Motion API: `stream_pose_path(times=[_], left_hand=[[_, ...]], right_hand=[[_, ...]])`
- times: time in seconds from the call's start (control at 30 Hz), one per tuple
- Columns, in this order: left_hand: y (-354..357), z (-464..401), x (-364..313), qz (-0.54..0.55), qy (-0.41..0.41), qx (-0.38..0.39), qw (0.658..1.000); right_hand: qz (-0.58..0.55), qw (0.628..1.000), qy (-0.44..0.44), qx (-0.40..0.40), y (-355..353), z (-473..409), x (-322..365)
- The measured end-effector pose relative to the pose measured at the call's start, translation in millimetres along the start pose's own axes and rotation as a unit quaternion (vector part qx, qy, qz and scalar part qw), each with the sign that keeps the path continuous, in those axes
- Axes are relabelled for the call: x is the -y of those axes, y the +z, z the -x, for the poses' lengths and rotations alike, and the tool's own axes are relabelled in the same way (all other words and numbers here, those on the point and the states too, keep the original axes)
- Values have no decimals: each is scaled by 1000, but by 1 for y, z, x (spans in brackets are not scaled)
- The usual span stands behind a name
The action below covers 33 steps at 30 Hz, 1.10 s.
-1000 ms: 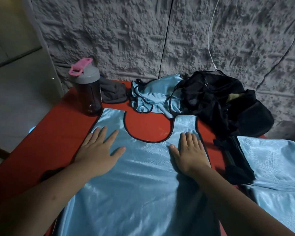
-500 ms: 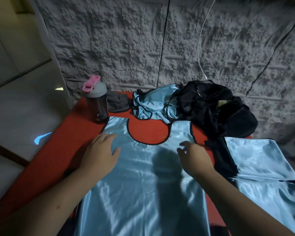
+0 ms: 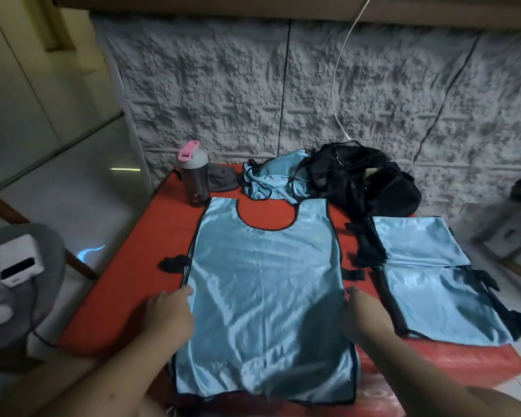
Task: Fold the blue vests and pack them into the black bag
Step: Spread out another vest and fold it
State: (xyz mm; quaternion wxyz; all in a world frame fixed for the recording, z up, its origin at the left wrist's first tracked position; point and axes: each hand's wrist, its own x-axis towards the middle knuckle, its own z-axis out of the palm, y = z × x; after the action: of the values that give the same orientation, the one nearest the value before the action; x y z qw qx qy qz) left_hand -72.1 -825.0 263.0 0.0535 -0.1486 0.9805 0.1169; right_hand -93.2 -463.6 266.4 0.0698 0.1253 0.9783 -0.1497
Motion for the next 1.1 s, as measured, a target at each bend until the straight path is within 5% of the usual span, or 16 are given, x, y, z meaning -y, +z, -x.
stream_pose_path(times=[0.2, 0.5, 0.77, 0.97, 1.1], left_hand=[[-1, -3, -2, 53, -80, -6, 995], [-2, -33, 2, 139, -71, -7, 988], [-7, -86, -7, 345, -23, -92, 934], [-7, -122, -21, 452, -31, -145, 880], [-2, -130, -23, 471, -41, -126, 872]], right_hand=[[45, 996, 70, 30, -4, 7, 16], [-128, 987, 51, 80, -3, -24, 12], [-404, 913, 39, 40, -25, -62, 10], [-455, 890, 2, -18, -29, -94, 19], [-475, 879, -23, -29, -23, -104, 26]])
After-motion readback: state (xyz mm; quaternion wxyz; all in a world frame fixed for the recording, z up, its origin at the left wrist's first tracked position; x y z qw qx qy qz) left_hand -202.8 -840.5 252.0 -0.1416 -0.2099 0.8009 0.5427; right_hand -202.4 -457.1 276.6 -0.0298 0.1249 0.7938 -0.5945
